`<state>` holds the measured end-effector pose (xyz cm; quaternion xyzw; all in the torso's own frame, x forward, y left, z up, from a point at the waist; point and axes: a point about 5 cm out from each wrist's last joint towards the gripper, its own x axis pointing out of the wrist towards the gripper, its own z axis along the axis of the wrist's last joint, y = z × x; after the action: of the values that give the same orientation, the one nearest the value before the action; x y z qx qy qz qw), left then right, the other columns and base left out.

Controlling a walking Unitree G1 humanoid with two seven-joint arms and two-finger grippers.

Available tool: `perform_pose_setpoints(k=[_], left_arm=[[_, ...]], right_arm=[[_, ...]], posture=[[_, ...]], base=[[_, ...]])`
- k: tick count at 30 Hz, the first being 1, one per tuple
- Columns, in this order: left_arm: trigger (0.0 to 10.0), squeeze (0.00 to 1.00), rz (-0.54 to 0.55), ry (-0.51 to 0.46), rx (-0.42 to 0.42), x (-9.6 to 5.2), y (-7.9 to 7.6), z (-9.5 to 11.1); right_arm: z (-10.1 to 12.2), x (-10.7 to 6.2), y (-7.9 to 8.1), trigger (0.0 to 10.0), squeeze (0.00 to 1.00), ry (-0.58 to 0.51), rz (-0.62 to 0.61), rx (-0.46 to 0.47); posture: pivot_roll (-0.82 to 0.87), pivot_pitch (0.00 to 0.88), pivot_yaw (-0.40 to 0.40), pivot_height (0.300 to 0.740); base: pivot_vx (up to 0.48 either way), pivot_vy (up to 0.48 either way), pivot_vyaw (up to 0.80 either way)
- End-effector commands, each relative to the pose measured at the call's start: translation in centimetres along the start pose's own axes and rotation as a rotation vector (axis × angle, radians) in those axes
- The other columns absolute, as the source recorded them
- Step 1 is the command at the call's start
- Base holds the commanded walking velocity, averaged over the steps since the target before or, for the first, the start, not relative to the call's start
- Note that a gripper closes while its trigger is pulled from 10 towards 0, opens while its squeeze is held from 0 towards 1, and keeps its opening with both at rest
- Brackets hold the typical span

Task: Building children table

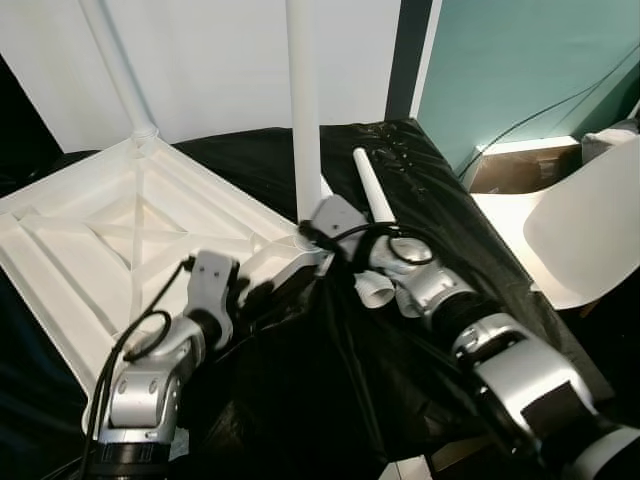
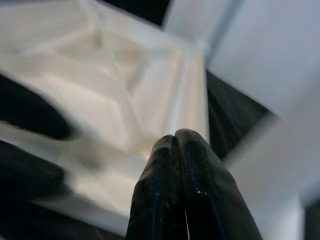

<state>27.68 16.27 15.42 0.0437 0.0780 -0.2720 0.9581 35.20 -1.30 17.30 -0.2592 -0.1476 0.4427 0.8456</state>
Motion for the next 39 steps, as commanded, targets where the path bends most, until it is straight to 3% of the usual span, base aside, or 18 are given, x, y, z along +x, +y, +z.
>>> perform_pose_setpoints(k=[1,2,3,4,7,10,13,15,21,26,27,28,29,30,39], left_arm=[[10.0,1.0,-0.07,-0.005,0.01,-0.5,-0.2,-0.1],[10.0,1.0,-0.085,-0.017,0.023,-0.7,-0.4,0.1],[10.0,0.07,-0.111,-0.034,0.033,-1.0,-0.5,0.5],[10.0,0.0,-0.134,-0.052,0.057,-1.4,-0.5,0.9],[10.0,0.0,-0.147,-0.062,0.071,-1.6,-0.5,1.1],[10.0,0.0,-0.043,0.071,0.131,-2.0,2.4,0.0],[10.0,0.0,-0.01,0.12,0.152,-2.1,3.2,-0.5],[10.0,0.0,0.068,0.198,0.172,-2.1,4.9,-1.5],[10.0,0.0,0.155,0.321,0.139,-1.8,6.1,-3.3],[10.0,0.0,0.136,0.407,0.118,-1.8,5.8,-4.5],[7.8,0.0,0.134,0.424,0.117,-1.8,5.8,-4.8],[2.0,0.0,0.129,0.441,0.113,-1.7,5.8,-5.0],[2.0,0.0,0.129,0.441,0.113,-1.7,5.8,-5.0],[0.0,0.0,0.119,0.451,0.11,-1.6,5.6,-5.1],[0.0,0.0,0.184,0.401,-0.007,0.7,4.7,-5.1]], right_arm=[[-0.3,-0.5,-0.1,10.0,0.0,0.005,-0.008,0.031],[-0.3,-0.6,0.0,10.0,0.0,-0.004,-0.01,0.045],[-0.3,-0.9,0.2,10.0,0.0,-0.009,-0.01,0.053],[-0.5,-1.3,0.4,10.0,0.0,-0.007,-0.013,0.064],[-0.7,-1.6,0.6,10.0,0.0,-0.005,-0.017,0.069],[-1.2,-2.5,1.2,10.0,0.0,0.011,-0.033,0.097],[-1.3,-2.6,1.4,10.0,0.0,0.013,-0.035,0.102],[-0.9,-3.0,1.7,10.0,0.0,0.008,-0.035,0.113],[-0.2,-3.3,1.8,10.0,0.0,0.003,-0.049,0.127],[0.0,-3.4,1.7,10.0,0.0,0.005,-0.057,0.13],[0.0,-3.4,1.7,10.0,0.0,0.006,-0.058,0.13],[0.0,-3.4,1.7,10.0,0.0,0.008,-0.058,0.131],[0.0,-3.4,1.7,10.0,0.0,0.008,-0.058,0.131],[0.1,-3.5,1.8,10.0,0.0,0.009,-0.057,0.131],[0.6,-3.4,2.2,10.0,0.0,0.016,-0.048,0.137]], posture=[[0.07,0.0,0.007,0.74],[0.07,0.0,0.007,0.74],[0.06,0.0,0.009,0.74],[0.06,0.0,0.009,0.74],[0.06,0.0,0.007,0.74],[0.05,0.0,0.01,0.74],[0.05,0.0,0.01,0.74],[0.04,0.0,0.017,0.74],[0.03,0.0,0.023,0.74],[0.03,0.0,0.023,0.74],[0.03,0.0,0.023,0.74],[0.03,0.0,0.023,0.74],[0.03,0.0,0.023,0.74],[0.04,0.0,0.021,0.74],[0.04,0.0,0.023,0.74]], base=[[0.0,0.0,0.0],[0.0,0.0,0.0],[0.0,0.0,0.0],[0.0,0.0,0.0],[0.0,0.0,0.0],[0.0,0.0,0.0],[0.0,0.0,0.0],[0.0,0.0,0.0],[0.0,0.0,0.0],[0.0,0.0,0.0],[0.0,0.0,0.0],[0.0,0.0,0.0],[0.0,0.0,0.0],[0.0,0.0,0.0],[0.0,0.0,0.0]])
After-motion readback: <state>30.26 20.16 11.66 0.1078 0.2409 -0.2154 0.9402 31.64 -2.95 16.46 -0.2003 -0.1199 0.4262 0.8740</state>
